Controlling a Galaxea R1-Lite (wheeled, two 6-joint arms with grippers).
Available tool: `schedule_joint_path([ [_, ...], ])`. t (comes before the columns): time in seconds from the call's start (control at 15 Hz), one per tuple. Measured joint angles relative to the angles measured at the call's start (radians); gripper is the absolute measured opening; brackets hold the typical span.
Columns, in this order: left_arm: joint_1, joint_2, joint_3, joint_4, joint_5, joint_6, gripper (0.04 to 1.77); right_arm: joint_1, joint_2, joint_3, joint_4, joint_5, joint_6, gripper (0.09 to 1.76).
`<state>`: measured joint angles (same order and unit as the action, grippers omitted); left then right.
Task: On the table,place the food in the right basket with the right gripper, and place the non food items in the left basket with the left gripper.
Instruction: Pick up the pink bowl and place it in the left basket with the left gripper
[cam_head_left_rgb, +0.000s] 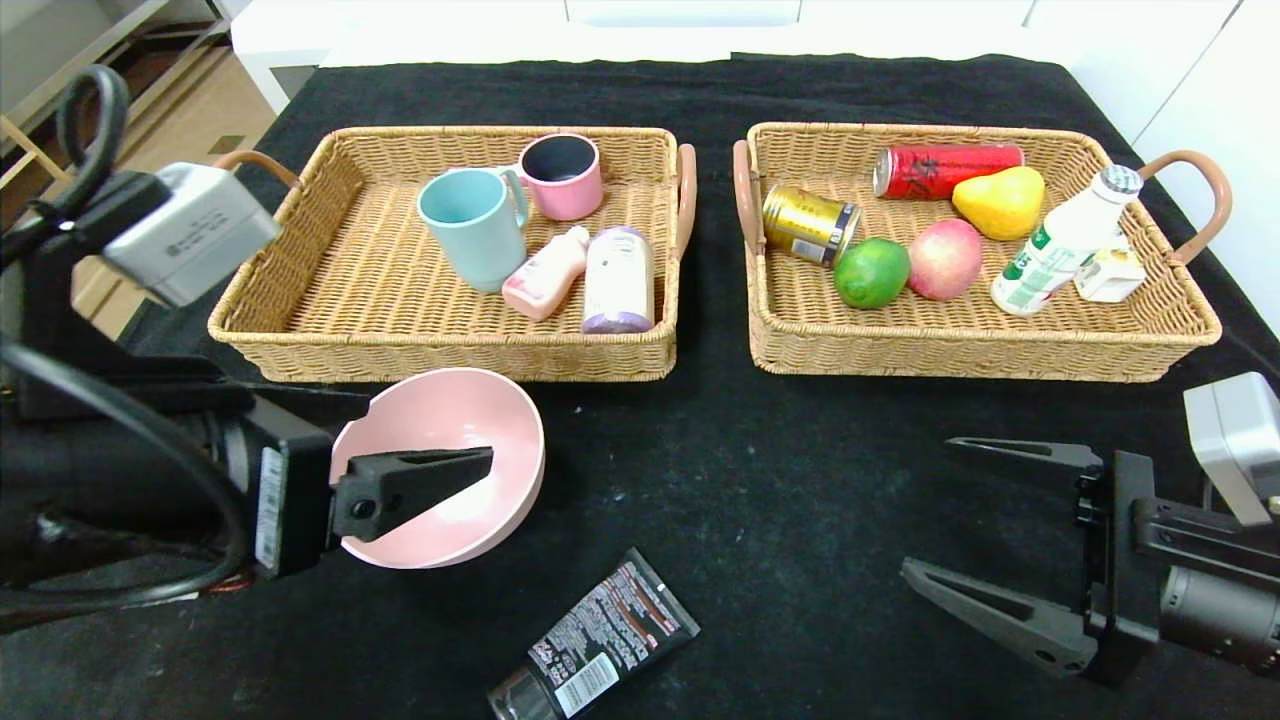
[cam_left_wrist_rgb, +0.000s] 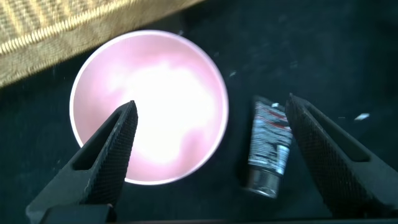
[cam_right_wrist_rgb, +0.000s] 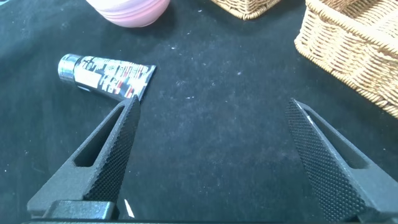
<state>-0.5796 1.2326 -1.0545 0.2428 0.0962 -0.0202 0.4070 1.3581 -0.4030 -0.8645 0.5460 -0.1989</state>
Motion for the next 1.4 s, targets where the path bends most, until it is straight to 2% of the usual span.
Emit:
schedule_joint_path([
  [0.13,-0.016,0.076,-0.052,0.054,0.041,-0.021,1.72,-0.001,0.0,0.0,0.0,0.0,0.0,1.7],
  [0.33,-0.042,0.158,-0.084,0.099,0.07,-0.029,1.72,-0.002,0.0,0.004,0.0,0.0,0.0,1.7],
  [1.0,-0.074,0.347,-0.151,0.104,0.179,-0.03,1.72,0.001,-0.003,0.01,-0.006,-0.001,-0.005,1.7],
  [1.4,-0.075,0.394,-0.159,0.1,0.189,-0.05,1.72,-0.001,-0.002,0.01,-0.005,0.0,-0.004,1.7],
])
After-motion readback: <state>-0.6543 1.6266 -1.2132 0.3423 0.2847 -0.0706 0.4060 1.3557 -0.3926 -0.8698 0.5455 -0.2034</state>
